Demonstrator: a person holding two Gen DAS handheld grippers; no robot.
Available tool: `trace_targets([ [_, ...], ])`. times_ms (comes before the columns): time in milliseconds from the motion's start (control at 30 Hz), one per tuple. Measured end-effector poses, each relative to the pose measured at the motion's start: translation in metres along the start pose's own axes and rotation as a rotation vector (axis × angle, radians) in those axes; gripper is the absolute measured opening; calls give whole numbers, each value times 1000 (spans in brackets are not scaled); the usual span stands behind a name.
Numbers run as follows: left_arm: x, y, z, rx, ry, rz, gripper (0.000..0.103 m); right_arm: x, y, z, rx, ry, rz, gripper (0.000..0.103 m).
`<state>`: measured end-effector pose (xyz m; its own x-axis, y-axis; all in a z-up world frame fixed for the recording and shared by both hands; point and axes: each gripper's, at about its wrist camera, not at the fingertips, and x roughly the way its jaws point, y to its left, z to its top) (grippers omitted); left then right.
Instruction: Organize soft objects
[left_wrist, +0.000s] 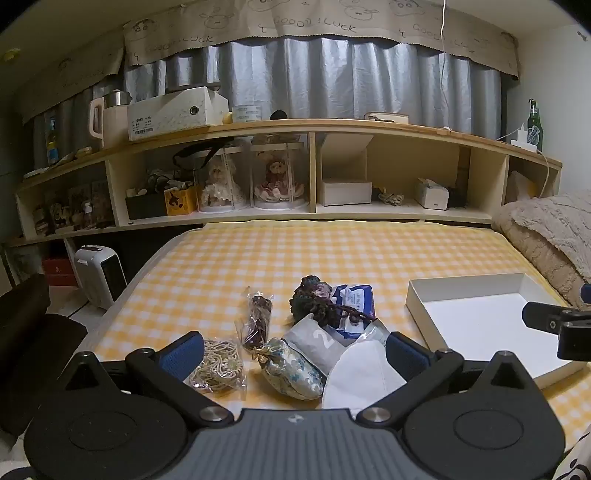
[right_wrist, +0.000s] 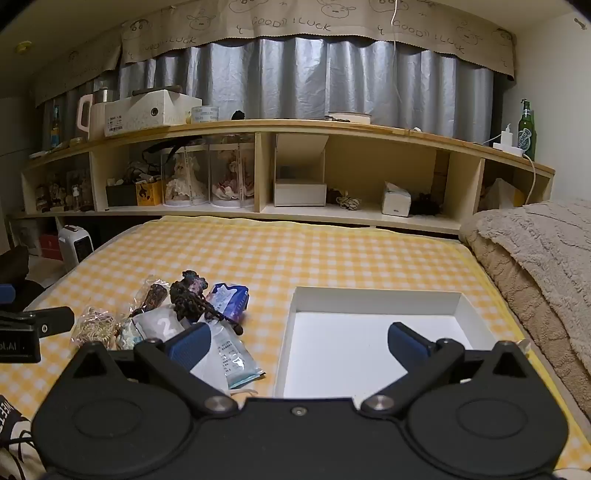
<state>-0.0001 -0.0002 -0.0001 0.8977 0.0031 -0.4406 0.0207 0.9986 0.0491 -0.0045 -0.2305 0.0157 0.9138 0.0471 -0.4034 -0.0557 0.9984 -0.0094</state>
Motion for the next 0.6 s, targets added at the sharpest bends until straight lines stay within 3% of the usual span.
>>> trace_targets([
  [600,0,0,0,-4,7,-2,103,2,1,-2,-5,6,0,103],
])
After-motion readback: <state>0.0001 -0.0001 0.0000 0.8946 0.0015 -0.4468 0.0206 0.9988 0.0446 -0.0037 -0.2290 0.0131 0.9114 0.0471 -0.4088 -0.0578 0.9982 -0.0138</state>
